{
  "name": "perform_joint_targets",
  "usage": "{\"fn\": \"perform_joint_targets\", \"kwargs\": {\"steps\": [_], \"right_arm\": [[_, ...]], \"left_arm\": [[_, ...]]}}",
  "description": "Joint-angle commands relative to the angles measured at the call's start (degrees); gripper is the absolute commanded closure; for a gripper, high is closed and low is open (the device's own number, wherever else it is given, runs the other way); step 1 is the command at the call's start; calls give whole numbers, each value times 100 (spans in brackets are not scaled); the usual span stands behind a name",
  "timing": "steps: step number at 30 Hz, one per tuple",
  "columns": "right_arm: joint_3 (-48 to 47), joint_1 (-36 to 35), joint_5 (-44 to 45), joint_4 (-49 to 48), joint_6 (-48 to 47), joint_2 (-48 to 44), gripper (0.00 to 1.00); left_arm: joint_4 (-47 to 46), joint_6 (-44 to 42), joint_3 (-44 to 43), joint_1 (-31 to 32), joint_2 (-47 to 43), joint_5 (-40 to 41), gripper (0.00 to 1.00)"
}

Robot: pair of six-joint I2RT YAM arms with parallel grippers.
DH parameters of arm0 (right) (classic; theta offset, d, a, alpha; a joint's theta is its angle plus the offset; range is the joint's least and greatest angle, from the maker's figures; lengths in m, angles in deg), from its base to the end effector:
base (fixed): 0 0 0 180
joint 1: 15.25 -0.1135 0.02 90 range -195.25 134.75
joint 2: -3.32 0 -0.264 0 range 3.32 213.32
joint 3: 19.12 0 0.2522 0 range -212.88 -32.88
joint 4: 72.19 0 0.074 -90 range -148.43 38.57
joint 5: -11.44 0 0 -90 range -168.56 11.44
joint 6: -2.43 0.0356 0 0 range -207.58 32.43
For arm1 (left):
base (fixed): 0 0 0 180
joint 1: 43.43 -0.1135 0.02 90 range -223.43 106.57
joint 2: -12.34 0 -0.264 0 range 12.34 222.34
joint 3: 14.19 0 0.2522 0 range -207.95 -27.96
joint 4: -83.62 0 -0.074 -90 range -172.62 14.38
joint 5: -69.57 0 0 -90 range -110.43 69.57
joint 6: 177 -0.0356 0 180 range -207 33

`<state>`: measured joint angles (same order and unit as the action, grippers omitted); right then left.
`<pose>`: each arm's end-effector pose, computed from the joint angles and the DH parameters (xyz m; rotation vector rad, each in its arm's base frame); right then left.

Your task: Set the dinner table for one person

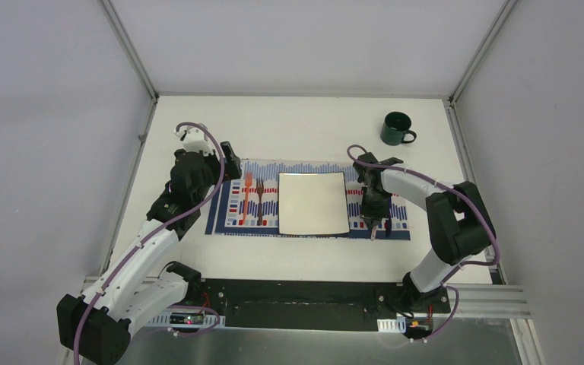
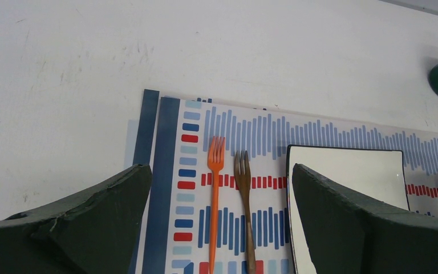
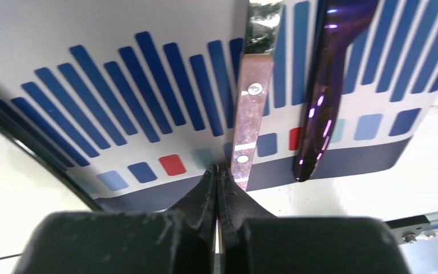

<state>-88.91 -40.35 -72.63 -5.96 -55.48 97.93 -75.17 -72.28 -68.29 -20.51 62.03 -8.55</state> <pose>0.2444 0.1104 0.1614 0.1878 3.0986 -0.1548 0.1915 -0.0730 0.3027 -0.0104 1.8657 -0.2625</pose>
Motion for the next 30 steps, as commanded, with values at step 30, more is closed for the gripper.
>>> {"fn": "perform_joint_targets", "kwargs": {"steps": [30], "right_arm": [[-154, 109, 695, 274, -12, -257, 100]], "left_arm": [[-226, -4, -26, 37, -83, 8, 1]]}}
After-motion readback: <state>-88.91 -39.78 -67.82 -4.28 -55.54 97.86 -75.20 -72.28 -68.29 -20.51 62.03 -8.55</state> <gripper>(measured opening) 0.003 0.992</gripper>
